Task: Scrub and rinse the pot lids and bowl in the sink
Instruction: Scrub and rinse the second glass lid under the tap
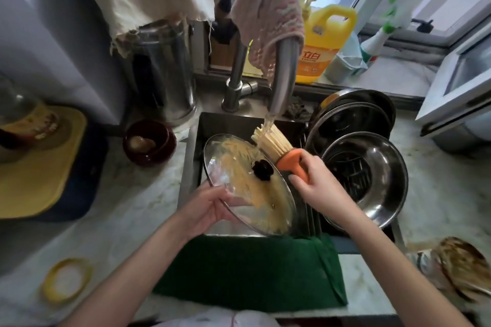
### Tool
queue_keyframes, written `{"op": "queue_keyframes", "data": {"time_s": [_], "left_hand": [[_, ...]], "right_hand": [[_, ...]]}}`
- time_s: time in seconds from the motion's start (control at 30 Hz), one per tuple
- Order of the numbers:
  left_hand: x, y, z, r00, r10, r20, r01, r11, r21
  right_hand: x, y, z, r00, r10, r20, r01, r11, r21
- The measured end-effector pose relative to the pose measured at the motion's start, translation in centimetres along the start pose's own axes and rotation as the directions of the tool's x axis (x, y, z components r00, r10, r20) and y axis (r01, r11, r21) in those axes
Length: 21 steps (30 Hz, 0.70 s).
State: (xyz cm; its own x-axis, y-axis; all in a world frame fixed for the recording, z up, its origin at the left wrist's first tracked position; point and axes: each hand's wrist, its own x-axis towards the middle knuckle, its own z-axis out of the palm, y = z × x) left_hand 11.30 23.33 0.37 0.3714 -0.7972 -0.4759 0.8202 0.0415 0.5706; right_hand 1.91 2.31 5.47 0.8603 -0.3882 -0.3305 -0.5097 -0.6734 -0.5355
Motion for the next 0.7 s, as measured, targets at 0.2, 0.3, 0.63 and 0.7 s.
{"op": "queue_keyframes", "data": {"time_s": [0.2,0.3,0.63,0.7], "left_hand": [[1.7,-1.0,1.6,0.994,0.045,-0.097,-0.03,0.989,0.148],[2.1,-1.4,1.6,0.993,0.031,-0.113,-0.015,0.99,0.14],[2.9,-2.1,2.3,0.983,0.097,-0.156,-0.047,0.953,0.3],[2.6,-2.7,2.6,0.988,0.069,-0.135,-0.024,0.95,0.31]], "right_hand": [[-0.2,-4.4,2.6,0.962,-0.177,0.207,0.248,0.885,-0.394],[5.6,-4.5,2.3,0.977,-0.126,0.172,0.196,0.849,-0.491],[7.0,-4.0,3.1,0.968,-0.096,0.231,0.2,0.855,-0.479],[9.1,-3.1,2.9,0.981,-0.048,0.188,0.121,0.908,-0.401]]}}
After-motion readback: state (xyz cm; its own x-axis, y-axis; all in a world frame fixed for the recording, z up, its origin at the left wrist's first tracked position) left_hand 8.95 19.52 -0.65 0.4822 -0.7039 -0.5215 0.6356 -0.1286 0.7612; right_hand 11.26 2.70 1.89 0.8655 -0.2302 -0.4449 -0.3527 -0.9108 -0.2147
